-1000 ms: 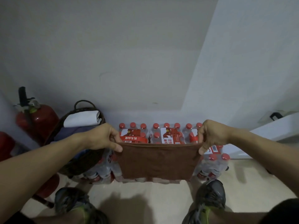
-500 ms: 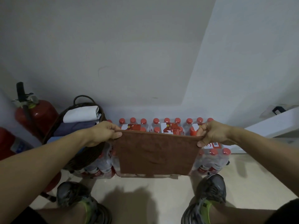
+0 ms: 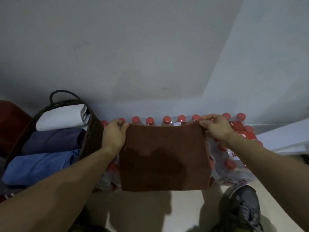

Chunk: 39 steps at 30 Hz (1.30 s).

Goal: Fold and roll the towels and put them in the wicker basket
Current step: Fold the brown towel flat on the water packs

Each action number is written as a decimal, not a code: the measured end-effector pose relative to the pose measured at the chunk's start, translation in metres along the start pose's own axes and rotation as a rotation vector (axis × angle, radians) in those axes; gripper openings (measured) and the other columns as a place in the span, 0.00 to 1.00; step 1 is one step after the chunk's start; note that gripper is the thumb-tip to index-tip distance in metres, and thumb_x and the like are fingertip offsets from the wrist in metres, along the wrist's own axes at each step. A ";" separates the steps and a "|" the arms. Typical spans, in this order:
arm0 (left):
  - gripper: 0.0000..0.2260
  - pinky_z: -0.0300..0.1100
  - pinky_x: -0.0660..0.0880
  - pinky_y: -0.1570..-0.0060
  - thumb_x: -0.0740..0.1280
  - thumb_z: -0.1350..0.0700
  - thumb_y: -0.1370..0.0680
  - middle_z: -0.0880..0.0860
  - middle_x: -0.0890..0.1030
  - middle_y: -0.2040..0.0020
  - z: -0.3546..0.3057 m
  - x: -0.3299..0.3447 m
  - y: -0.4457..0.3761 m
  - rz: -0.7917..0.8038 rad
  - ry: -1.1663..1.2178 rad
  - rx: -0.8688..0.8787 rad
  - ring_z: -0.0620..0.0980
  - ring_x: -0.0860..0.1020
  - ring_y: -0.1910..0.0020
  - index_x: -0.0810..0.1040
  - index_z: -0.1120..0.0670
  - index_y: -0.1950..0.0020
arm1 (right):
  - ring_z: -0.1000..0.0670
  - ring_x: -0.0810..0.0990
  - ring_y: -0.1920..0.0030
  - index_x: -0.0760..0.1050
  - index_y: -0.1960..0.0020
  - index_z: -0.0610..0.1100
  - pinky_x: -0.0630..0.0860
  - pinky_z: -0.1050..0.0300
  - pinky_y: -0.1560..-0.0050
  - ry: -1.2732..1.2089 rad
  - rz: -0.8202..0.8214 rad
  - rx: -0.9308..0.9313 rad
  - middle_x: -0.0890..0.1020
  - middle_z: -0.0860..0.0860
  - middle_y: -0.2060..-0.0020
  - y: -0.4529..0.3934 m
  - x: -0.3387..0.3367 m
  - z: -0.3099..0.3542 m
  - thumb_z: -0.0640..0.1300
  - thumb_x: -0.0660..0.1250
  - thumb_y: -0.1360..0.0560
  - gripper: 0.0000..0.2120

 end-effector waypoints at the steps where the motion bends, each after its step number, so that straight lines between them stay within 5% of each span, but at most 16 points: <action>1: 0.11 0.43 0.65 0.60 0.66 0.51 0.21 0.54 0.75 0.63 0.001 0.003 -0.005 -0.036 -0.014 0.017 0.54 0.74 0.61 0.73 0.57 0.58 | 0.48 0.80 0.65 0.78 0.46 0.38 0.79 0.54 0.63 0.100 -0.050 -0.082 0.82 0.44 0.63 -0.005 0.002 0.003 0.35 0.66 0.23 0.07; 5: 0.13 0.44 0.67 0.65 0.65 0.46 0.21 0.56 0.79 0.64 0.003 0.011 -0.024 -0.138 -0.177 0.137 0.59 0.78 0.62 0.74 0.56 0.56 | 0.56 0.80 0.67 0.75 0.48 0.43 0.75 0.63 0.63 0.331 -0.166 -0.368 0.82 0.52 0.67 -0.012 0.009 0.011 0.38 0.66 0.23 0.04; 10: 0.16 0.44 0.66 0.66 0.65 0.42 0.22 0.56 0.79 0.63 0.011 0.022 -0.039 -0.145 -0.299 0.158 0.59 0.78 0.62 0.74 0.54 0.58 | 0.48 0.78 0.61 0.75 0.47 0.43 0.74 0.55 0.56 0.459 -0.280 -0.491 0.79 0.52 0.61 -0.024 0.018 0.016 0.41 0.65 0.22 0.05; 13: 0.14 0.49 0.71 0.57 0.65 0.46 0.21 0.58 0.78 0.54 0.013 0.024 -0.037 -0.086 -0.190 0.077 0.61 0.77 0.53 0.75 0.58 0.52 | 0.46 0.77 0.52 0.73 0.44 0.42 0.72 0.54 0.51 0.495 -0.311 -0.431 0.79 0.49 0.53 -0.024 0.020 0.014 0.44 0.65 0.22 0.08; 16: 0.14 0.55 0.69 0.45 0.64 0.50 0.20 0.62 0.76 0.46 0.001 0.005 -0.014 -0.158 -0.199 0.077 0.63 0.73 0.44 0.74 0.61 0.42 | 0.46 0.77 0.52 0.73 0.46 0.43 0.71 0.56 0.51 0.435 -0.361 -0.418 0.78 0.46 0.51 -0.004 0.010 0.018 0.45 0.64 0.21 0.07; 21: 0.09 0.52 0.67 0.48 0.63 0.53 0.19 0.58 0.74 0.53 -0.003 -0.034 0.071 -0.341 -0.038 0.032 0.59 0.73 0.50 0.74 0.58 0.50 | 0.53 0.74 0.58 0.71 0.53 0.47 0.67 0.63 0.55 0.218 -0.432 -0.523 0.77 0.50 0.57 0.076 -0.004 0.023 0.39 0.64 0.25 0.05; 25: 0.12 0.51 0.68 0.50 0.61 0.47 0.21 0.54 0.72 0.56 0.027 -0.042 0.150 -0.419 0.132 -0.134 0.56 0.72 0.53 0.73 0.57 0.54 | 0.55 0.76 0.61 0.71 0.55 0.49 0.71 0.59 0.58 0.082 -0.448 -0.408 0.77 0.51 0.62 0.128 -0.004 -0.016 0.39 0.66 0.26 0.07; 30: 0.27 0.49 0.70 0.55 0.61 0.36 0.31 0.59 0.72 0.54 0.074 -0.018 0.207 -0.199 0.216 -0.279 0.57 0.72 0.55 0.70 0.61 0.52 | 0.47 0.77 0.63 0.71 0.58 0.46 0.71 0.55 0.62 0.131 -0.399 -0.194 0.77 0.48 0.66 0.163 -0.009 -0.076 0.43 0.69 0.27 0.06; 34: 0.24 0.48 0.76 0.57 0.76 0.53 0.28 0.67 0.79 0.51 0.093 0.015 0.223 0.001 0.567 -0.599 0.61 0.80 0.53 0.70 0.69 0.45 | 0.47 0.76 0.64 0.71 0.58 0.41 0.70 0.58 0.65 0.091 -0.291 0.079 0.76 0.50 0.67 0.168 -0.006 -0.106 0.47 0.73 0.27 0.13; 36: 0.23 0.50 0.79 0.58 0.74 0.50 0.28 0.65 0.82 0.54 0.085 0.021 0.215 0.030 0.771 -0.682 0.53 0.82 0.60 0.76 0.69 0.48 | 0.46 0.81 0.57 0.76 0.52 0.37 0.78 0.51 0.53 -0.081 -0.150 0.239 0.83 0.47 0.60 0.164 0.007 -0.118 0.50 0.74 0.27 0.16; 39: 0.17 0.45 0.80 0.50 0.69 0.52 0.22 0.64 0.82 0.47 0.081 0.027 0.203 -0.020 1.105 -0.889 0.55 0.82 0.47 0.77 0.66 0.43 | 0.41 0.83 0.53 0.77 0.44 0.35 0.81 0.45 0.48 -0.340 -0.115 0.404 0.85 0.42 0.52 0.162 0.014 -0.129 0.49 0.75 0.28 0.21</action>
Point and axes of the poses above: each hand's wrist, its own y-axis away from the middle knuckle, its own x-axis out of the palm, z = x × y, the point moved 8 cm from there along -y, towards the middle knuckle
